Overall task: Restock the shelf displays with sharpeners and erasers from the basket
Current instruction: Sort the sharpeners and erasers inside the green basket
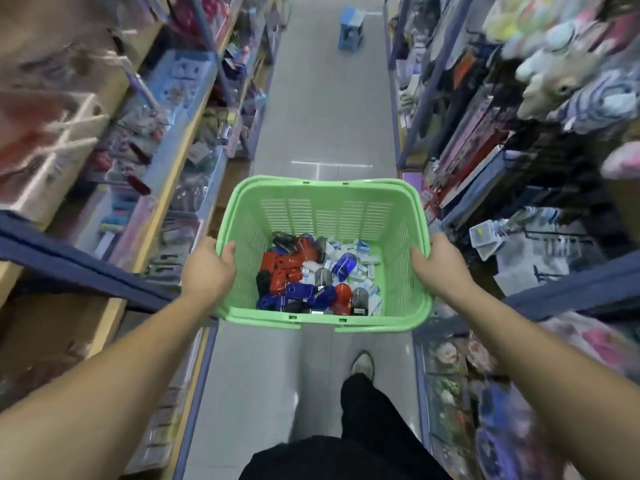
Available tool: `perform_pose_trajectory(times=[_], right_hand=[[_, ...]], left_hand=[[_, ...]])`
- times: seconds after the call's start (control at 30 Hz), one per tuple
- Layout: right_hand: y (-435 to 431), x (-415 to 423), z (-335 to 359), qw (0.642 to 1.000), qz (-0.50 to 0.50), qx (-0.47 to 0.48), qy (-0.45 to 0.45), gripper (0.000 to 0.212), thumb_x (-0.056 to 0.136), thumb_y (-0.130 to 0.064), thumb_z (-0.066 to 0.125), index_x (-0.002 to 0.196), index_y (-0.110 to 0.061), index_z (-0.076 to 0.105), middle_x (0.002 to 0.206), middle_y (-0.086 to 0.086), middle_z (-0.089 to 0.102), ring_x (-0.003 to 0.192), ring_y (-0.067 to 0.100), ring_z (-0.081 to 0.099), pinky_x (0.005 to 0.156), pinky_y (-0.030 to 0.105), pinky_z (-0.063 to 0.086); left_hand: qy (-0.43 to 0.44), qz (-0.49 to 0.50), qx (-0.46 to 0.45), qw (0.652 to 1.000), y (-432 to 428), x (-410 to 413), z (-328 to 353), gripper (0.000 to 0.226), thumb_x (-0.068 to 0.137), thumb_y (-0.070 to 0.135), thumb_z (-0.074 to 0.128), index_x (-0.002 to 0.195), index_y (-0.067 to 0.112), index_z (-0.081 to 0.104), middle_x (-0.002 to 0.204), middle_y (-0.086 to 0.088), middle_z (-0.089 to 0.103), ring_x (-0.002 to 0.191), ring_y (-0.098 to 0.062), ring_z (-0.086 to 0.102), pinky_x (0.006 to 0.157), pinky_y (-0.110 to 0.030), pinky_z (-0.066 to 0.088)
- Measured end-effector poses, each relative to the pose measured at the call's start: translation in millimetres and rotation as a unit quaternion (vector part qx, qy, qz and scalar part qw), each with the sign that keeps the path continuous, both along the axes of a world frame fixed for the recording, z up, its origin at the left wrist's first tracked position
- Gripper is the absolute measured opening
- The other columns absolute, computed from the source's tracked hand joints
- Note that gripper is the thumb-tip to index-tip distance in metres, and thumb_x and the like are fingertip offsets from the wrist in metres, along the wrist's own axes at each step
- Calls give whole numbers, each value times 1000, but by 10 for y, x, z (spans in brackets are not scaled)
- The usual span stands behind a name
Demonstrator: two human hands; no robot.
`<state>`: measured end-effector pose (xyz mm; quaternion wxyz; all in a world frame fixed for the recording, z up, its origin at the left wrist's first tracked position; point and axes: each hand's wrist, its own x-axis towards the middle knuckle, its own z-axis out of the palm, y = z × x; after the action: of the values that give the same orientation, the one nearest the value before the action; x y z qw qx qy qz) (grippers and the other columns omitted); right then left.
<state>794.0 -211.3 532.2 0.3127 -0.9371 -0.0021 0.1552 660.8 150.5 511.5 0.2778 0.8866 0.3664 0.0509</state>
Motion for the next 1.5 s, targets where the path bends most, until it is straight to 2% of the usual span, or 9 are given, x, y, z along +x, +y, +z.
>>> perform_pose_trajectory(times=[0.13, 0.27, 0.47, 0.6, 0.93, 1.13, 1.27, 1.4, 1.5], right_hand=[[141, 911, 104, 998, -31, 48, -14, 14, 99, -25, 57, 108, -17, 51, 95, 2, 59, 86, 27, 57, 71, 34, 41], [395, 1815, 232, 996, -41, 75, -33, 15, 97, -25, 60, 103, -12, 55, 92, 1, 59, 85, 25, 57, 71, 33, 39], [960, 3110, 219, 994, -43, 96, -35, 16, 97, -26, 61, 97, -11, 56, 83, -1, 61, 72, 17, 60, 57, 30, 42], [1442, 4035, 137, 993, -63, 88, -39, 18, 93, -31, 63, 90, -15, 57, 83, 3, 64, 75, 24, 64, 67, 39, 53], [2217, 6249, 315, 990, -103, 88, -41, 18, 93, -26, 67, 87, -12, 57, 75, -3, 60, 71, 23, 59, 57, 31, 39], [2348, 7879, 214, 993, -81, 86, -24, 13, 94, -22, 65, 90, -12, 59, 78, -1, 64, 68, 14, 60, 55, 28, 40], [2397, 9011, 114, 997, -51, 64, -15, 21, 93, -24, 66, 88, -5, 59, 82, 13, 67, 74, 30, 63, 66, 37, 50], [2576, 10034, 177, 996, -49, 70, -12, 18, 94, -25, 65, 86, -11, 57, 80, 10, 66, 74, 31, 64, 66, 38, 51], [2819, 10861, 231, 996, -40, 82, -5, 13, 93, -22, 65, 91, -13, 57, 82, 5, 65, 71, 22, 62, 57, 30, 45]], left_hand=[[-1, 27, -1, 1000, 51, 806, 76, 34, 103, 36, 53, 90, 4, 53, 83, -20, 62, 80, -41, 61, 66, -41, 43], [-7, 49, -11, 999, 209, 1580, 233, 35, 103, 36, 53, 78, 14, 42, 73, -7, 51, 77, -38, 59, 64, -41, 44], [1, 56, -2, 998, 791, 2847, 231, 35, 103, 37, 54, 83, 8, 50, 74, -9, 53, 82, -41, 60, 67, -41, 42], [4, 32, 3, 999, 1315, 3827, 150, 35, 103, 38, 53, 95, 4, 58, 86, -16, 62, 86, -39, 62, 69, -40, 45], [111, -34, -1, 993, 2249, 6330, 172, 47, 104, 40, 50, 116, -3, 60, 109, -27, 68, 103, -44, 64, 83, -44, 51], [125, -35, -10, 992, 2403, 7940, 31, 40, 103, 41, 53, 101, 1, 58, 107, -26, 67, 101, -44, 64, 80, -42, 49], [125, -31, -16, 992, 2426, 8904, 17, 38, 103, 41, 53, 89, 6, 54, 91, -18, 64, 92, -40, 65, 67, -35, 39], [100, 8, -34, 994, 2522, 9838, 147, 38, 104, 42, 51, 91, 6, 54, 86, -14, 63, 78, -33, 58, 65, -36, 41], [69, 51, -37, 996, 2722, 10555, 206, 46, 102, 45, 51, 99, 1, 62, 96, -22, 68, 90, -41, 64, 74, -41, 51]])
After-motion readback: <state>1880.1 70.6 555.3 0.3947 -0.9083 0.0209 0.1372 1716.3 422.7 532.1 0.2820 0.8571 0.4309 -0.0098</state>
